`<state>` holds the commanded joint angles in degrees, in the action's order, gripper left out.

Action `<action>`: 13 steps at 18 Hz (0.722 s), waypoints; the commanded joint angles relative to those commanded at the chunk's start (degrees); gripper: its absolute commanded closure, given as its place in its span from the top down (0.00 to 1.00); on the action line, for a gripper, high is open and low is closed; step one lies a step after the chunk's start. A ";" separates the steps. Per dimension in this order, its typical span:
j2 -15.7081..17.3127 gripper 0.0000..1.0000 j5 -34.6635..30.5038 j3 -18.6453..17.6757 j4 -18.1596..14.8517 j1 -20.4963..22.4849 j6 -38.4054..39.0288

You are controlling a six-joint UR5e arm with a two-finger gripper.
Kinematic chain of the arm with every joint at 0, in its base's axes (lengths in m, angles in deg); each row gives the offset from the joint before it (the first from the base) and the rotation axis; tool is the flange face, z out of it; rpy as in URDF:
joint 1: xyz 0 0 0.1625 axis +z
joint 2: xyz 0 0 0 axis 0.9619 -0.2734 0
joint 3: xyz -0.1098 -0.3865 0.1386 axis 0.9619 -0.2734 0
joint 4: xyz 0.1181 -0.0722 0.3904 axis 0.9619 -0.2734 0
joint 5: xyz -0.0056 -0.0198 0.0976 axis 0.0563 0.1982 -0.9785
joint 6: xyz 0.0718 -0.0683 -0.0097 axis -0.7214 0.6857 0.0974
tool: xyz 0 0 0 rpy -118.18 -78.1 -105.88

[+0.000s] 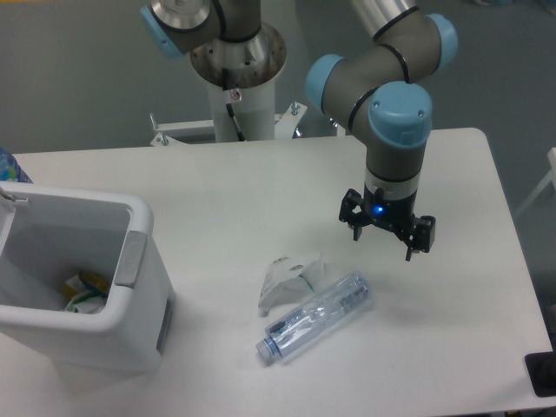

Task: Place the trash in the trash can
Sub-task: 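Move the gripper over the crumpled clear plastic bag and lower onto it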

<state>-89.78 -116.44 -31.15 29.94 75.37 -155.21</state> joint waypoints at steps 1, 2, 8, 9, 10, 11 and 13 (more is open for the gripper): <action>0.00 1.00 0.00 -0.09 0.00 -0.09 0.00; 0.00 1.00 0.09 -0.09 0.00 -0.09 0.00; 0.53 1.00 0.52 -2.54 0.26 -1.23 0.17; 0.79 1.00 0.79 -3.94 0.35 -1.58 0.18; 1.14 1.00 1.05 -5.00 1.31 -1.93 0.18; 1.14 1.00 1.40 -6.40 2.80 -2.11 0.26; 1.23 1.00 1.76 -8.61 5.09 -3.07 1.57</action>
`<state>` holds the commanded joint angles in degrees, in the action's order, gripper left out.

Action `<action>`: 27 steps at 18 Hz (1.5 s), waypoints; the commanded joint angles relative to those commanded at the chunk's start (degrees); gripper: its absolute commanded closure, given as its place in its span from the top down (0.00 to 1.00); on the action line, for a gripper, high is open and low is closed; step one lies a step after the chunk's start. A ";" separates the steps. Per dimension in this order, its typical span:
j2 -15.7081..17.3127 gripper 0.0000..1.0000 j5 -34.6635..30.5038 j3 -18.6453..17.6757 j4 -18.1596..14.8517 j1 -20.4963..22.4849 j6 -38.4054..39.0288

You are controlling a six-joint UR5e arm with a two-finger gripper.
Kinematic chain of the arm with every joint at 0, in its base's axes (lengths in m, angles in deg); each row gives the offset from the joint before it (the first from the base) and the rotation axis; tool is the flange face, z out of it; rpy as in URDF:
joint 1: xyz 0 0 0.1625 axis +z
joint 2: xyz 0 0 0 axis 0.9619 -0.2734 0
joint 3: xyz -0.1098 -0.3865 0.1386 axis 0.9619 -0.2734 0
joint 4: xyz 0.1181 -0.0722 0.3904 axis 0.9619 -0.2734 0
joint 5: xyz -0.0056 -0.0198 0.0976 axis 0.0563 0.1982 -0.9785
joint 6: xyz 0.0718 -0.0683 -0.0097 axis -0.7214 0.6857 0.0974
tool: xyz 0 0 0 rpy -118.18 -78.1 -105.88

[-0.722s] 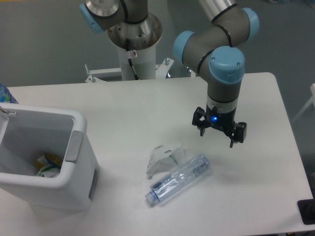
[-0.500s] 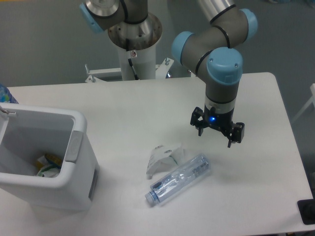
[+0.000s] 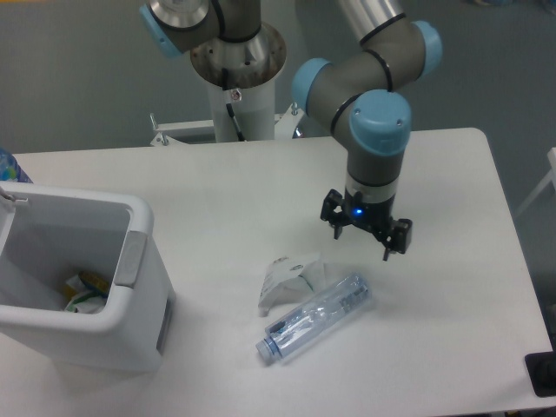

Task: Place the trash in the trash can
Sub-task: 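Move the gripper over the crumpled clear plastic bag and lower onto it, then close the gripper on the plastic bag and lift it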

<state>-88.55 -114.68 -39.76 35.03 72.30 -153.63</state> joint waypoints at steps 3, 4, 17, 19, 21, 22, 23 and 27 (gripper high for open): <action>-0.26 1.00 -0.09 -0.09 0.01 -2.19 0.18; -0.35 1.00 -0.17 -0.10 -0.08 -3.16 0.27; -3.16 0.00 -0.26 -0.36 -0.87 -9.76 7.66; -2.29 0.00 -0.17 0.25 -3.05 -9.50 7.65; -1.93 0.00 -0.17 1.30 -6.22 -9.23 7.57; -1.58 0.00 0.00 2.01 -8.23 -9.15 7.57; -1.41 0.00 0.70 2.71 -10.52 -9.06 7.57; -0.62 0.00 4.56 7.45 -18.52 -9.06 8.36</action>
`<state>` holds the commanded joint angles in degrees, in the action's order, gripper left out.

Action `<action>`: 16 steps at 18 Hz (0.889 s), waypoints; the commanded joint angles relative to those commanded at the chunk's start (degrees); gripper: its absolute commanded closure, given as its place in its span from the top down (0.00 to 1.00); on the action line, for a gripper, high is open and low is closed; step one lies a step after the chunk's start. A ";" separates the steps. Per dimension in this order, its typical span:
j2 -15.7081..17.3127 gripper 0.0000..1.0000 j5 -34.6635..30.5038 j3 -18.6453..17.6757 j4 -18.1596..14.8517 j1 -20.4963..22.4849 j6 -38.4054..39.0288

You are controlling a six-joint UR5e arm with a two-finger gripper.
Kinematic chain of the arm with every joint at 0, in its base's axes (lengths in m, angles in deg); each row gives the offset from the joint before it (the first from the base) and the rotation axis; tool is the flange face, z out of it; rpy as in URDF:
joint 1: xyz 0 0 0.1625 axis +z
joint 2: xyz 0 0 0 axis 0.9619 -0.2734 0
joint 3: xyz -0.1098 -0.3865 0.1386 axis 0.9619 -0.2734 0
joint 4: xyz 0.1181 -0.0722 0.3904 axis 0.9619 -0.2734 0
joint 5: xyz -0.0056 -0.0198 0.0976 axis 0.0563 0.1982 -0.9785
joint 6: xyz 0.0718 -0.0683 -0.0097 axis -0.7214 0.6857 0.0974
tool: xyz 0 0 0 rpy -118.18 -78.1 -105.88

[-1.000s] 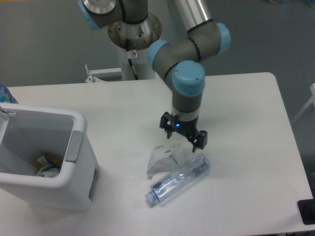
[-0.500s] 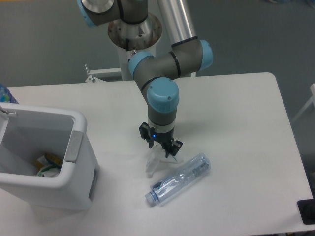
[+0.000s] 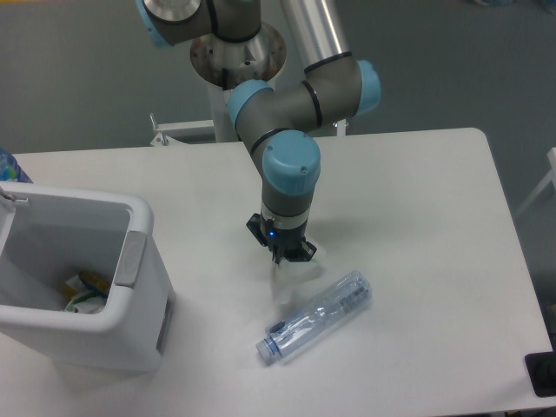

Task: Place the trash in the trash can
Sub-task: 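Close the gripper on the plastic bag and lift it, then carry the bag over the white trash bin and open the gripper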

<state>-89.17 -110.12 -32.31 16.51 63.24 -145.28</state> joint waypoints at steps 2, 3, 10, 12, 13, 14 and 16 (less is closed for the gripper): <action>1.22 0.00 2.19 2.81 -4.30 0.00 0.61; 2.45 0.00 3.60 4.22 -6.15 0.09 1.05; 5.36 0.00 18.71 14.76 -9.25 2.20 9.29; 5.45 0.00 20.22 17.84 -9.07 2.02 14.65; 5.54 0.00 20.40 19.16 -8.99 1.85 16.59; 6.15 0.00 20.83 20.57 -8.98 1.67 18.01; 6.85 0.00 23.11 22.77 -8.90 1.41 21.08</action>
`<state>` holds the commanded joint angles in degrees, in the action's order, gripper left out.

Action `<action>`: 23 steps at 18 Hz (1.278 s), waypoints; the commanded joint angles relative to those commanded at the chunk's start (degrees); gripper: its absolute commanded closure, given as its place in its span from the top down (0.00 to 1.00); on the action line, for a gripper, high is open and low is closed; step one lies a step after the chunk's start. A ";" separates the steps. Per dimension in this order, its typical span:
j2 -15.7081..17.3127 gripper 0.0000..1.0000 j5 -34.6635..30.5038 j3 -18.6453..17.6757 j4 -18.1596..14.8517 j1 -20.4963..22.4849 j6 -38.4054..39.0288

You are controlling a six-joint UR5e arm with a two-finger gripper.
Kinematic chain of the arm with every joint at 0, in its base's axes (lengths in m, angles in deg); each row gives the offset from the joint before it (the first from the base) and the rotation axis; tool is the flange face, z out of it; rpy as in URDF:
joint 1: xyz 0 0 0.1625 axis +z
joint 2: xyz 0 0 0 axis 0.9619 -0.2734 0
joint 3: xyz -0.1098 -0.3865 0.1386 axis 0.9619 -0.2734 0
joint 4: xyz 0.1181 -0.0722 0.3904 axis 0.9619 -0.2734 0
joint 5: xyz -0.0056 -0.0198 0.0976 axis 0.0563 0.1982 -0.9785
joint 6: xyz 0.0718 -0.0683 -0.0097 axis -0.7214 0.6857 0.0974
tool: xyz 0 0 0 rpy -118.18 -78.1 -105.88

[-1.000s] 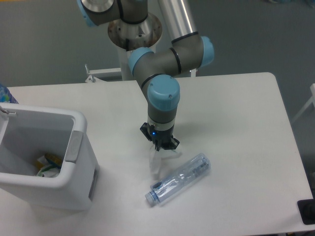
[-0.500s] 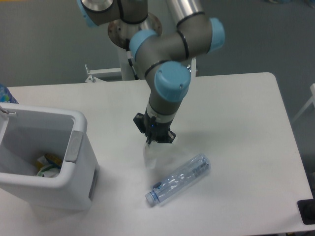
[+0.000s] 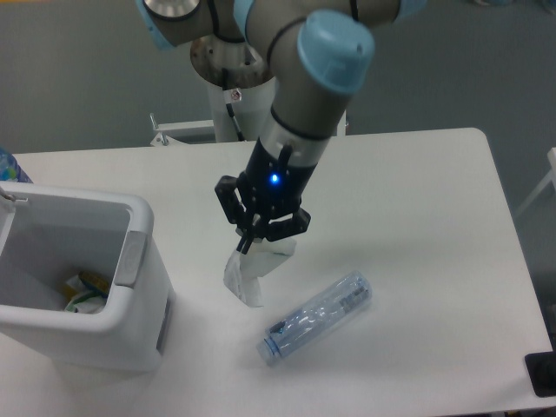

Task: Place the trash in the trash can
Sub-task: 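Carry the bag over the white trash bin and open the gripper, then move the open gripper back over the clear plastic bottle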

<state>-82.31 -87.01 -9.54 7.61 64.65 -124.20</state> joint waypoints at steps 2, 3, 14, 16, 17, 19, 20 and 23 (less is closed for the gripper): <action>0.61 0.00 2.20 1.50 0.00 -0.44 2.99; 1.75 0.00 2.64 1.59 0.00 -1.14 3.61; 3.69 0.53 2.56 -1.04 3.50 -12.04 5.38; 3.52 0.65 2.56 -1.75 4.65 -13.27 5.38; 3.52 0.76 2.47 -1.92 4.83 -13.71 5.29; 3.52 0.85 2.39 -2.10 5.01 -13.98 5.20; 3.43 0.90 2.39 -1.93 5.10 -13.98 5.03; 2.20 0.99 2.21 -1.57 8.51 -13.71 4.85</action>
<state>-80.11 -84.80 -11.11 16.12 50.93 -119.35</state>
